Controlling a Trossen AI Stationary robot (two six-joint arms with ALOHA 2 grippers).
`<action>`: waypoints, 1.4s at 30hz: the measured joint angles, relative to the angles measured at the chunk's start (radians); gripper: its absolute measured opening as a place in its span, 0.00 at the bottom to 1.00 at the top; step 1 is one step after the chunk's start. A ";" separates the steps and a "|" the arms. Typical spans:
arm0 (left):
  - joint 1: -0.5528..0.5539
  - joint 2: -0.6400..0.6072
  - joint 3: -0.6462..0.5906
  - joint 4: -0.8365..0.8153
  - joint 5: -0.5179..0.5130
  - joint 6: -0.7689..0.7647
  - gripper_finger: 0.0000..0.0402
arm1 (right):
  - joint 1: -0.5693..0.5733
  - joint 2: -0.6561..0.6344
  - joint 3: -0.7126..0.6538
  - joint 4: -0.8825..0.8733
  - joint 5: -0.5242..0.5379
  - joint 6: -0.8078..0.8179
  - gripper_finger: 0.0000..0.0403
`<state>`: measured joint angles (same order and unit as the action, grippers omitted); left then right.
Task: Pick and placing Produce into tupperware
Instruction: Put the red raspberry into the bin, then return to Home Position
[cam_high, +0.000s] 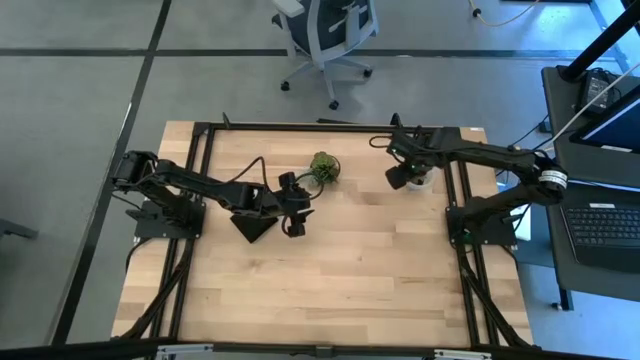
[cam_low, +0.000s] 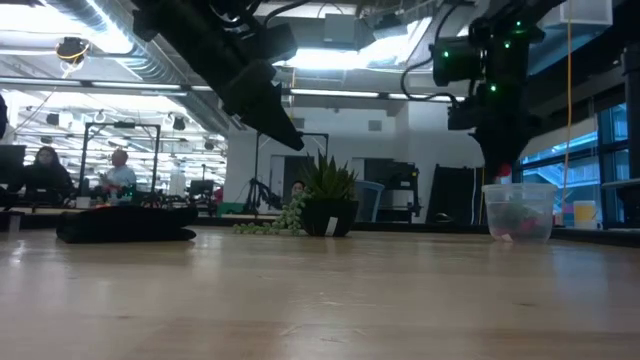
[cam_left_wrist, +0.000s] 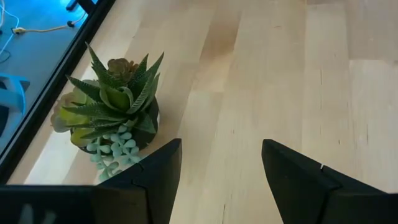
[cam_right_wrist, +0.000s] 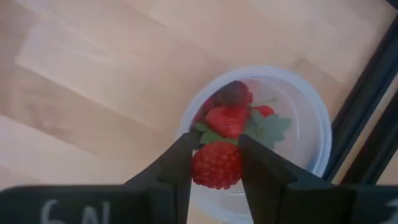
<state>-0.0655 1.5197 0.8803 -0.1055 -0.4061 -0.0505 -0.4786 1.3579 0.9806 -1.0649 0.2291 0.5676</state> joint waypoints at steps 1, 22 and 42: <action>0.000 0.000 0.000 0.000 0.000 0.000 0.53 | -0.009 0.000 -0.005 0.002 0.000 -0.003 0.28; 0.000 0.001 -0.002 0.000 0.000 0.000 0.53 | -0.117 0.000 -0.189 0.058 0.011 -0.026 0.29; 0.004 -0.006 -0.003 -0.061 0.020 0.000 0.53 | -0.110 -0.037 -0.128 0.082 0.040 -0.089 0.55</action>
<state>-0.0615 1.5138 0.8776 -0.1665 -0.3859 -0.0509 -0.5891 1.3207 0.8529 -0.9824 0.2691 0.4791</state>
